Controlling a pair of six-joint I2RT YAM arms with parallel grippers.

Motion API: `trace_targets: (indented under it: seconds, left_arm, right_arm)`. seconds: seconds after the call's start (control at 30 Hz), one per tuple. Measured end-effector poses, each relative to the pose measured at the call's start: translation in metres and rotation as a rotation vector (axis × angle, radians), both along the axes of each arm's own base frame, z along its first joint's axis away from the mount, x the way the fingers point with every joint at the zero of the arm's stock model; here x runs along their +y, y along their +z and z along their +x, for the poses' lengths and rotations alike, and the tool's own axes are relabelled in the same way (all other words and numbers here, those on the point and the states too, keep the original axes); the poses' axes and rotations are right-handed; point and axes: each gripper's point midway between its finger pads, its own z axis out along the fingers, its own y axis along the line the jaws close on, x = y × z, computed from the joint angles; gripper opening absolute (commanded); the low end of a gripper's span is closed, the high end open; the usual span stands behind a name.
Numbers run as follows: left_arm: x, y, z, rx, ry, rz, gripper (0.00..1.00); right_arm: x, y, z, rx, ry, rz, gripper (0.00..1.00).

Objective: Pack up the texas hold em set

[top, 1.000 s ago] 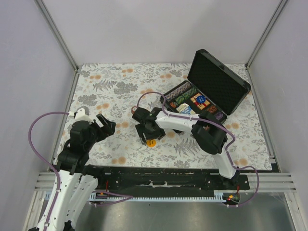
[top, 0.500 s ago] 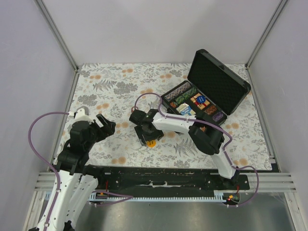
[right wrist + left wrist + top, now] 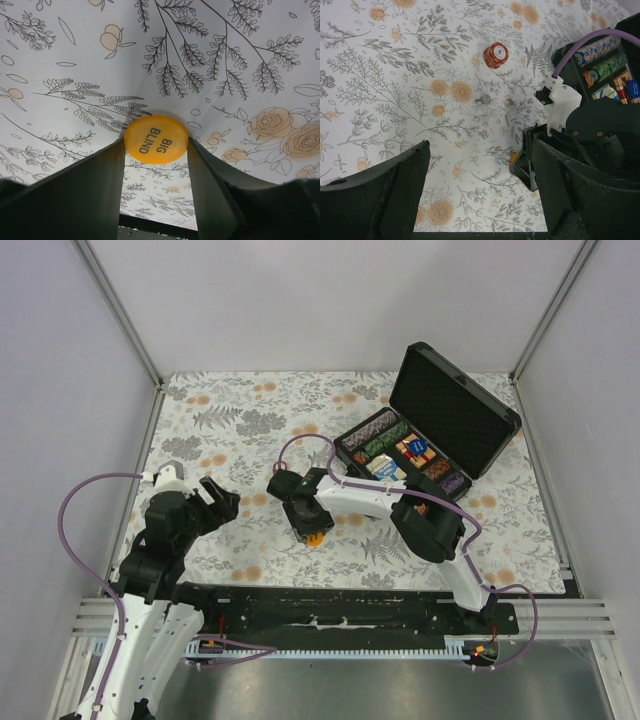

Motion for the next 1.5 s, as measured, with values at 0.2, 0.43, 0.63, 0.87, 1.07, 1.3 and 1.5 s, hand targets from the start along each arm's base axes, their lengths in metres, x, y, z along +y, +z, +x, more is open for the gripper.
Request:
trace_targets:
  seconds: [0.2, 0.43, 0.63, 0.87, 1.07, 1.3, 1.5]
  left_arm:
    - [0.000, 0.000, 0.000, 0.000, 0.000, 0.000, 0.88]
    - [0.000, 0.000, 0.000, 0.000, 0.000, 0.000, 0.88]
    - [0.000, 0.000, 0.000, 0.000, 0.000, 0.000, 0.88]
    - [0.000, 0.000, 0.000, 0.000, 0.000, 0.000, 0.88]
    - [0.000, 0.000, 0.000, 0.000, 0.000, 0.000, 0.88]
    - [0.000, 0.000, 0.000, 0.000, 0.000, 0.000, 0.88]
    - [0.000, 0.000, 0.000, 0.000, 0.000, 0.001, 0.88]
  right_arm:
    - [-0.001, 0.001, 0.002, -0.012, -0.008, -0.006, 0.52]
    - [-0.009, 0.008, 0.012, -0.063, -0.022, -0.035, 0.53]
    - [-0.029, 0.046, 0.042, -0.143, -0.084, -0.012, 0.54]
    - [-0.081, 0.099, 0.098, -0.255, -0.230, 0.030, 0.54]
    - [-0.142, 0.109, 0.139, -0.297, -0.360, -0.019, 0.55]
    - [-0.183, 0.105, 0.159, -0.294, -0.434, -0.059, 0.56]
    - [-0.190, 0.091, 0.164, -0.267, -0.439, -0.085, 0.58]
